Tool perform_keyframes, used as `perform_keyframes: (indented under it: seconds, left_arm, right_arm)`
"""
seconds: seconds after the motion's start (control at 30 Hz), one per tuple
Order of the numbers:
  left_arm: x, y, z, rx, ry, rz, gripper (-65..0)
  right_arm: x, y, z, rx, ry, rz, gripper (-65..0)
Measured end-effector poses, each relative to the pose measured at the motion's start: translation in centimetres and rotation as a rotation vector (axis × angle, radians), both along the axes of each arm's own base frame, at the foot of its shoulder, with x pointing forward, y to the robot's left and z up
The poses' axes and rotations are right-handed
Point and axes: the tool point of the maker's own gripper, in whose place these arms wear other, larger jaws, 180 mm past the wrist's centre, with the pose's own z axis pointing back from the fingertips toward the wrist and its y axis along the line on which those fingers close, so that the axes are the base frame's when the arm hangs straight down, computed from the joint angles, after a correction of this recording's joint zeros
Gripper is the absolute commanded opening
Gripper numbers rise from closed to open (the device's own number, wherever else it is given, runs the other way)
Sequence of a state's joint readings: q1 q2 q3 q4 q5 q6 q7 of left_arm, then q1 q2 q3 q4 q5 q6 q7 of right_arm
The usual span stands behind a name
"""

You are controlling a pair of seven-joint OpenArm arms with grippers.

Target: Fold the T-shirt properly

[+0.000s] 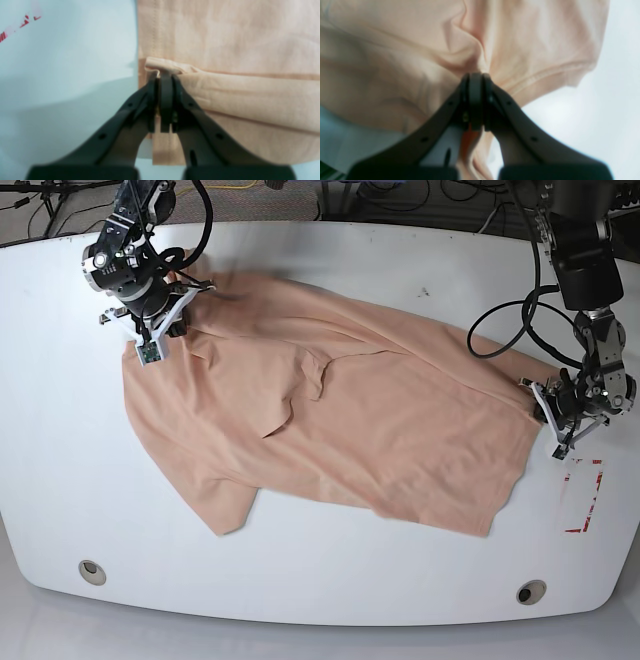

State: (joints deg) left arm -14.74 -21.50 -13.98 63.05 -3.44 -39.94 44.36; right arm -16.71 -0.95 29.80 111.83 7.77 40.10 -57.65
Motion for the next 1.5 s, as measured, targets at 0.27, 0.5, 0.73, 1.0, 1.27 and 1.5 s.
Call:
perform_keyframes:
  seconds: [0.27, 0.5, 0.73, 1.0, 1.27, 1.5]
  left_arm:
    - [-0.1, 0.0, -0.1, -0.008, -0.006, 0.000, -65.0]
    - [-0.1, -0.1, -0.1, -0.009, -0.007, -0.001, -65.0]
    - [0.0, -0.3, -0.3, -0.028, -0.009, 0.003, -65.0]
    - [0.1, -0.3, -0.3, -0.033, -0.008, 0.004, -60.8]
    - [0.2, 0.0, -0.1, -0.028, -0.013, 0.019, -35.4]
    - [1.2, -0.1, 0.6, -0.019, -0.018, 0.011, -31.1]
  right_arm:
    - [-1.8, -3.1, -0.1, -0.030, 0.020, -0.098, -64.4]
    - [-3.0, -5.5, 0.9, -0.061, 0.005, -0.172, -64.4]
    - [-3.1, -5.8, 0.9, -0.063, 0.004, -0.184, -63.1]
    - [-2.5, -6.2, 1.3, -0.080, -0.007, -0.187, -33.3]
    - [-1.9, -6.3, 1.7, -0.083, -0.026, -0.190, -22.0]
    - [-1.4, -5.5, 2.2, -0.042, -0.056, -0.180, -27.4]
